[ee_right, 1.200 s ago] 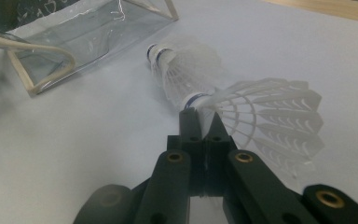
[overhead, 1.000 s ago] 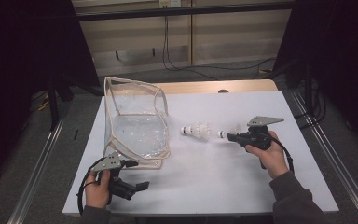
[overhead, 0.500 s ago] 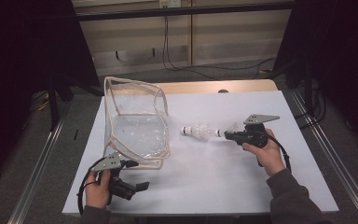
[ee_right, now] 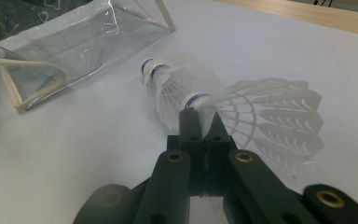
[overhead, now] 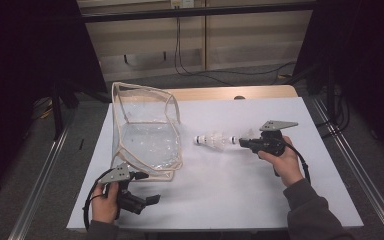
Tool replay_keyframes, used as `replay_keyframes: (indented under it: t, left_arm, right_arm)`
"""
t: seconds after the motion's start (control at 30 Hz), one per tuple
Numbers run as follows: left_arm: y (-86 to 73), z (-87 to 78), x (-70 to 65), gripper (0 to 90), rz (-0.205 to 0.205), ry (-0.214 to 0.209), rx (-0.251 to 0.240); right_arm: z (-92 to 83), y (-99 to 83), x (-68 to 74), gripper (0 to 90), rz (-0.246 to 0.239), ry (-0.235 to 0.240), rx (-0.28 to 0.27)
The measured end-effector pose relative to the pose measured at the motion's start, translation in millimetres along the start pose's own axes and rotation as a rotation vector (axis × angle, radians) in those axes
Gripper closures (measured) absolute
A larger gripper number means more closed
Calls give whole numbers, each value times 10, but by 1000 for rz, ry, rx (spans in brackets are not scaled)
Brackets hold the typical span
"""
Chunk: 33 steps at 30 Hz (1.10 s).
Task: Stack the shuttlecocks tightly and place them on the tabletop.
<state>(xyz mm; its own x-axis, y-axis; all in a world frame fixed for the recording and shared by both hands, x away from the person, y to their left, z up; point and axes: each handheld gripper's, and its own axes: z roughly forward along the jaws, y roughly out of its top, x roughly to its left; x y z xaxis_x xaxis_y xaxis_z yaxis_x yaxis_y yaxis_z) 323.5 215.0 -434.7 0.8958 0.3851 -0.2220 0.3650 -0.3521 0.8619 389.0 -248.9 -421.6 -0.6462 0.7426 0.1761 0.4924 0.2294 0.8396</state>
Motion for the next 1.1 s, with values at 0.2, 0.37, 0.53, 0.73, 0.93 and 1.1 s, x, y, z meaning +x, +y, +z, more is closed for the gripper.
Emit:
replay_keyframes:
  t: [0.2, 0.37, 0.53, 0.73, 0.93, 1.1]
  left_arm:
    - [-2, 4, 1, 28, 2, 0, 4]
    - [-4, 5, -1, 28, -1, -2, -1]
    - [-5, 5, 3, 28, 1, 1, 5]
    - [-11, 6, 8, 28, 3, 1, 4]
    - [-10, 5, -1, 28, -2, -2, 2]
    - [-10, -1, -1, 28, -2, 2, 1]
  right_arm:
    - [16, 8, -7, 897, -1, -5, 0]
    - [31, 20, -2, 897, -7, -4, 0]
    - [43, 31, -2, 897, -7, -5, 1]
    - [64, 44, -4, 897, -6, -5, -1]
    - [102, 41, 0, 896, -6, -8, 5]
    - [136, 29, -2, 896, -1, -8, 9]
